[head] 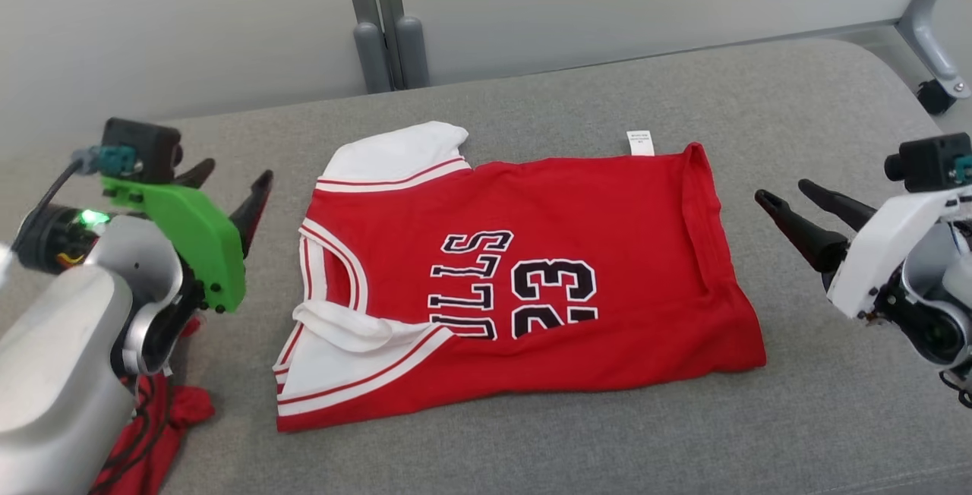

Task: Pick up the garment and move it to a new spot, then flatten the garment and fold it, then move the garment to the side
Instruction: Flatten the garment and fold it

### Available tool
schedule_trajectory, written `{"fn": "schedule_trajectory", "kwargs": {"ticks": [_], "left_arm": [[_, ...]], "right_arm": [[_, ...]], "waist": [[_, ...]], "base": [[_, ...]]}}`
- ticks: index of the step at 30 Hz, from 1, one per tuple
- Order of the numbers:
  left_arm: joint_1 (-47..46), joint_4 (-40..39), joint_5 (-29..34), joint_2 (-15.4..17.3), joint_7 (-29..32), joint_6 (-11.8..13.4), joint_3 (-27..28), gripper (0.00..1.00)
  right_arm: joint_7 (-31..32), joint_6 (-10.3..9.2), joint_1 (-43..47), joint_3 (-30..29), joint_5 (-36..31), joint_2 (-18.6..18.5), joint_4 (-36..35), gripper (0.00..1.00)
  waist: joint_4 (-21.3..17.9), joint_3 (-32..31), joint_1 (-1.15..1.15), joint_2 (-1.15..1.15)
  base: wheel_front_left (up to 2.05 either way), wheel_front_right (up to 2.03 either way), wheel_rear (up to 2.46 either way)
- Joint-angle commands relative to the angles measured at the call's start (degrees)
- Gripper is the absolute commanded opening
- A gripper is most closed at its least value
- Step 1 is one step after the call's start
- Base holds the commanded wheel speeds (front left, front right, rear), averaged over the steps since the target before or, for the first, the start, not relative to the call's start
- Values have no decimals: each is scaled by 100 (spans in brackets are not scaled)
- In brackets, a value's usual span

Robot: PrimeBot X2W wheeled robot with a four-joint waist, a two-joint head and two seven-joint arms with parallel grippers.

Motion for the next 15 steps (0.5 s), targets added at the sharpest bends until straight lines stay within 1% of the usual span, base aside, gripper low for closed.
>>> {"fn": "schedule_trajectory", "kwargs": {"ticks": [1, 3, 5, 7, 10, 13, 15], "left_arm": [[272, -127, 110, 52, -372, 195, 102, 100], [538, -385, 275, 150, -920, 462, 255, 100], [866, -662, 398, 242, -1347, 701, 378, 100], [1201, -983, 448, 284, -1698, 967, 504, 100], [1684, -1455, 488, 335, -2064, 1303, 614, 100], [2185, -1848, 498, 299, -2454, 1630, 745, 100], [2528, -2025, 358, 162, -2744, 1761, 851, 100]], "right_arm": [[-398, -2, 220, -73, -134, 6, -1, 100], [-856, -4, 402, -223, -301, 31, 33, 100], [-1054, -4, 616, -429, -424, 105, 73, 100], [-1122, -4, 861, -766, -550, 181, 113, 100], [-1131, -4, 1263, -1605, -922, 344, 36, 100], [-1133, -3, 1904, -2576, -1444, 683, -110, 100], [-1133, -4, 2259, -3133, -2051, 813, -131, 100]], "waist": [[44, -177, 0, 0], [39, -209, 0, 0], [40, -231, 0, 0], [45, -236, 0, 0], [43, -214, 0, 0], [35, -159, 0, 0], [25, -125, 0, 0]], "base": [[0, 0, 0], [0, 0, 0], [0, 0, 0], [0, 0, 0], [0, 0, 0], [0, 0, 0], [0, 0, 0]]}}
